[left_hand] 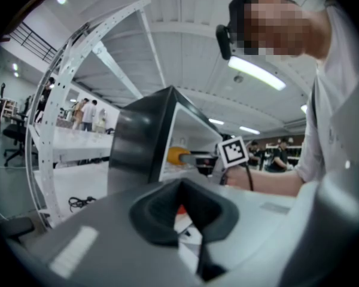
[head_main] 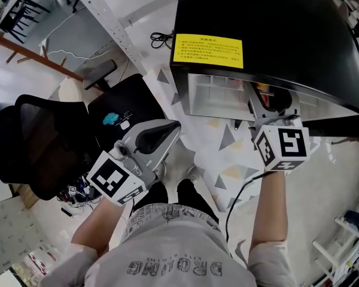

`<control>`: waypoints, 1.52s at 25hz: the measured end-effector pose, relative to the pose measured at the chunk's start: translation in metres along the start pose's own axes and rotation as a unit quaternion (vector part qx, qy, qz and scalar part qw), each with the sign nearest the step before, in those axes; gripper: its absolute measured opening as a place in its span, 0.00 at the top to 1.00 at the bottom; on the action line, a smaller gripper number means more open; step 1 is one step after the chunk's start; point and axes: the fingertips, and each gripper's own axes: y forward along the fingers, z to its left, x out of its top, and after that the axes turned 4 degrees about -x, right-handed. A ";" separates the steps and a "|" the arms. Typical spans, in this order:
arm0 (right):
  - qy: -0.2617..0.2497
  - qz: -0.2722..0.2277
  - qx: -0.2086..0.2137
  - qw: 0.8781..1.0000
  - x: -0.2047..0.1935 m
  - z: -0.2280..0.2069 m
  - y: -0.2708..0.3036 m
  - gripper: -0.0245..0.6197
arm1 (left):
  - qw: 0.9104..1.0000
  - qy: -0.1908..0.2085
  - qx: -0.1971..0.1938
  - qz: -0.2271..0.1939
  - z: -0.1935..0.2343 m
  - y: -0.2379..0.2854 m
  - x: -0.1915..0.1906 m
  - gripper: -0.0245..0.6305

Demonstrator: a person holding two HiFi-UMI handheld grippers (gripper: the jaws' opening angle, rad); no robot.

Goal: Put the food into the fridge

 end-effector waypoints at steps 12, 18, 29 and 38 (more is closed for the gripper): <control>-0.027 0.014 -0.008 1.000 -0.008 0.000 0.006 0.54 | 1.000 -0.004 -0.002 0.004 0.003 0.001 -0.004 0.95; -0.040 0.017 -0.014 0.999 -0.008 0.000 0.008 0.54 | 1.000 -0.004 0.000 0.003 0.003 0.001 -0.003 0.95; -0.045 0.027 -0.014 0.999 -0.011 -0.001 0.006 0.54 | 1.000 0.000 -0.004 0.001 -0.001 0.000 0.001 0.95; -0.028 0.016 -0.023 0.999 -0.003 -0.002 -0.006 0.54 | 1.000 0.007 -0.012 -0.004 -0.007 -0.007 0.006 0.95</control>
